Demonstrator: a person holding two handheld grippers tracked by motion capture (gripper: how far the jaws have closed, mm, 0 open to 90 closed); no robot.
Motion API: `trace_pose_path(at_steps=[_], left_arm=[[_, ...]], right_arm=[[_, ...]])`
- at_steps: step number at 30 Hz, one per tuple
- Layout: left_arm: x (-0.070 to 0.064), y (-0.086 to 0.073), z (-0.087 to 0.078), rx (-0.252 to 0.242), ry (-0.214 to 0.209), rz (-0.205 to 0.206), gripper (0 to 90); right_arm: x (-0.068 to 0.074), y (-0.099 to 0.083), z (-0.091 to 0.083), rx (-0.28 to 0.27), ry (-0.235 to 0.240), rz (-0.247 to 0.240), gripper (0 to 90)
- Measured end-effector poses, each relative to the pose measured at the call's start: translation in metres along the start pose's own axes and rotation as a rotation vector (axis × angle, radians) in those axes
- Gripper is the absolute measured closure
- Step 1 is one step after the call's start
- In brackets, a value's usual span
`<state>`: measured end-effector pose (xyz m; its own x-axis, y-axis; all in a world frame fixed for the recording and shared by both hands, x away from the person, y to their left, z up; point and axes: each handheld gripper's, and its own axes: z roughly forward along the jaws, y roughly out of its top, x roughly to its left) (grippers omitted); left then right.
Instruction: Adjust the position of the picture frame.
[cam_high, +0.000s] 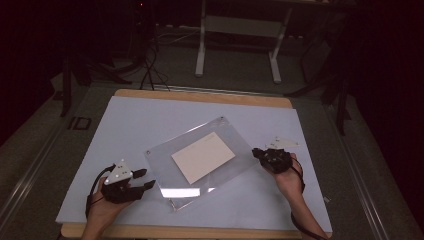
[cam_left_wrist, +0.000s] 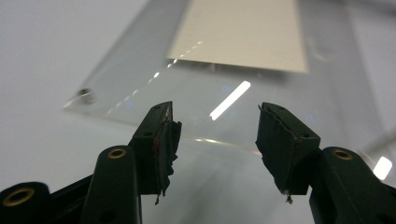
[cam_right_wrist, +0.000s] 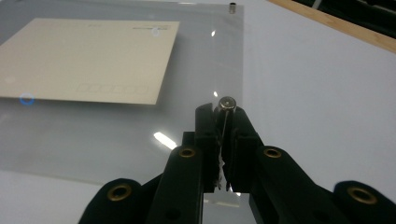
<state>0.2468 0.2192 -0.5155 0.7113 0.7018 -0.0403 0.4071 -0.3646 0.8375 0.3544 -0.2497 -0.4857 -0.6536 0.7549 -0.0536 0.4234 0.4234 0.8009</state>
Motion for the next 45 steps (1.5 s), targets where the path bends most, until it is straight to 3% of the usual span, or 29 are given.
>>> trace_pose_path(at_steps=[3, 6, 8, 9, 10, 16, 20, 21, 22, 23, 24, 27, 30, 32, 37, 38, 42, 43, 44, 45], left_arm=[[-0.007, -0.001, 0.003, 0.022, -0.058, 0.03, 47.2], [-0.01, 0.0, 0.006, 0.03, -0.085, 0.043, 47.4], [-0.024, 0.005, 0.015, 0.032, -0.18, 0.074, 48.2], [-0.024, 0.005, 0.015, 0.032, -0.18, 0.074, 48.7], [-0.034, 0.009, 0.021, 0.039, -0.215, 0.101, 49.2], [-0.051, 0.025, 0.04, 0.033, -0.274, 0.154, 53.7], [-0.058, 0.031, 0.051, 0.04, -0.29, 0.181, 60.6], [-0.06, 0.031, 0.053, 0.038, -0.291, 0.188, 63.6], [-0.061, 0.032, 0.054, 0.041, -0.293, 0.193, 72.2], [-0.062, 0.032, 0.054, 0.039, -0.297, 0.195, 72.2], [-0.063, 0.032, 0.053, 0.034, -0.301, 0.204, 80.2], [-0.067, 0.033, 0.054, 0.035, -0.279, 0.215, 83.0], [-0.075, 0.034, 0.054, 0.039, -0.216, 0.27, 82.7], [-0.082, 0.039, 0.052, 0.035, -0.157, 0.303, 80.9], [-0.09, 0.045, 0.049, 0.022, -0.119, 0.329, 80.3], [-0.097, 0.048, 0.049, 0.031, -0.093, 0.367, 80.1], [-0.11, 0.053, 0.05, 0.035, -0.084, 0.416, 80.3], [-0.114, 0.055, 0.051, 0.034, -0.089, 0.43, 80.3], [-0.125, 0.064, 0.057, 0.036, -0.11, 0.467, 80.2], [-0.125, 0.064, 0.057, 0.036, -0.11, 0.467, 80.2]], right_arm=[[-0.013, 0.008, 0.013, 0.006, 0.001, 0.018, 85.5], [-0.02, 0.012, 0.02, 0.007, 0.001, 0.037, 85.5], [-0.026, 0.016, 0.028, 0.014, -0.005, 0.053, 85.5], [-0.026, 0.016, 0.028, 0.014, -0.005, 0.053, 85.5], [-0.029, 0.017, 0.033, 0.015, -0.009, 0.059, 85.5], [-0.032, 0.019, 0.036, 0.016, -0.012, 0.067, 85.5], [-0.032, 0.02, 0.036, 0.014, -0.013, 0.072, 85.4], [-0.032, 0.02, 0.037, 0.016, -0.014, 0.073, 85.5], [-0.033, 0.02, 0.038, 0.015, -0.015, 0.076, 85.4], [-0.033, 0.02, 0.038, 0.015, -0.015, 0.076, 85.4], [-0.033, 0.02, 0.039, 0.014, -0.016, 0.078, 85.4], [-0.034, 0.021, 0.039, 0.016, -0.017, 0.081, 85.4], [-0.035, 0.023, 0.041, 0.016, -0.019, 0.09, 85.2], [-0.041, 0.024, 0.043, -0.002, 0.003, 0.134, 84.7], [-0.046, 0.029, 0.052, -0.006, 0.021, 0.17, 84.5], [-0.046, 0.032, 0.06, -0.01, 0.026, 0.174, 84.6], [-0.048, 0.045, 0.079, -0.019, 0.047, 0.226, 84.1], [-0.048, 0.045, 0.079, -0.019, 0.047, 0.226, 84.1], [-0.049, 0.056, 0.089, -0.022, 0.054, 0.253, 83.7], [-0.049, 0.056, 0.089, -0.022, 0.054, 0.253, 83.7]])
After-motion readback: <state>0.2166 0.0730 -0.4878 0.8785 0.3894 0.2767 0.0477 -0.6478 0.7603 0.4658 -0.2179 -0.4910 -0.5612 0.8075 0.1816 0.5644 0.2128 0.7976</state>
